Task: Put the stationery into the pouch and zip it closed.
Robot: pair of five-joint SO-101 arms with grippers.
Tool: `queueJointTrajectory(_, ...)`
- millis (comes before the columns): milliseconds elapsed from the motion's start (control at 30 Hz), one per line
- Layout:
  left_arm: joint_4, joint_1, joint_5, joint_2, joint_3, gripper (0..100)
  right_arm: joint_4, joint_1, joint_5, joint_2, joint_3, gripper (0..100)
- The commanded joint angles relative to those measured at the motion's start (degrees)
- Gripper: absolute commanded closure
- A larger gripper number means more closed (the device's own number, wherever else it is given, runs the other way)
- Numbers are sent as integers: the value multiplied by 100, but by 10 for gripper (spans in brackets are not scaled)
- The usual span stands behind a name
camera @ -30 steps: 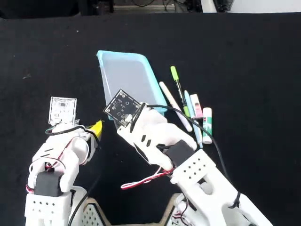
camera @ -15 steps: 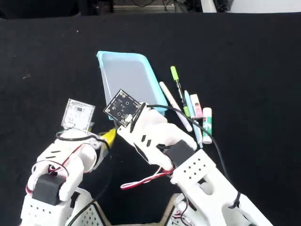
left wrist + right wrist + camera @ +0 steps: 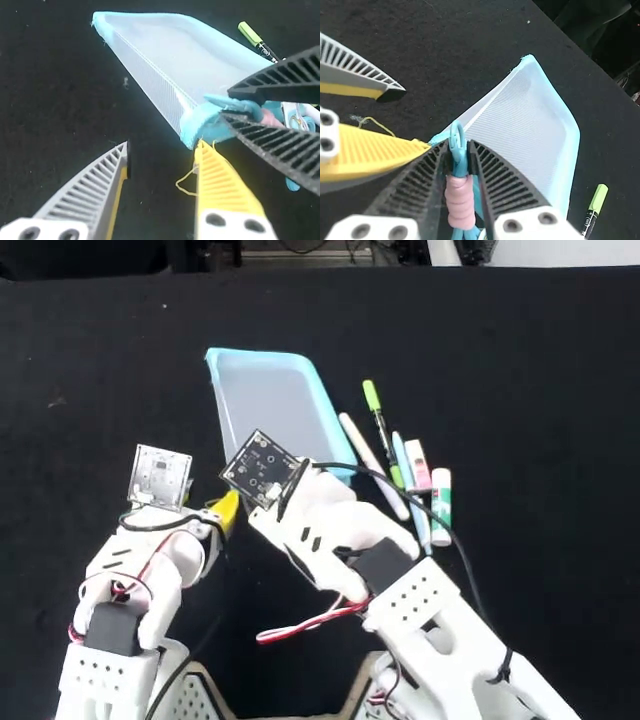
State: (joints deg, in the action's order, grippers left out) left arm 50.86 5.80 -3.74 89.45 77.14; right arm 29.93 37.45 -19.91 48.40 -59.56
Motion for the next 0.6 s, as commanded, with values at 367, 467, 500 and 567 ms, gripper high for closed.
queueJointTrajectory(367, -132, 462, -35, -9, -84, 783, -105, 26, 18, 145, 75, 988)
queueJointTrajectory(467, -220, 462, -35, -9, -75, 783, -105, 26, 18, 136, 75, 988)
queueJointTrajectory(500, -308, 462, -35, -9, -40, 784, -105, 26, 18, 136, 75, 988)
queueJointTrajectory(567, -571, 453, -70, -9, 110, 784, -105, 26, 9, 145, 48, 988)
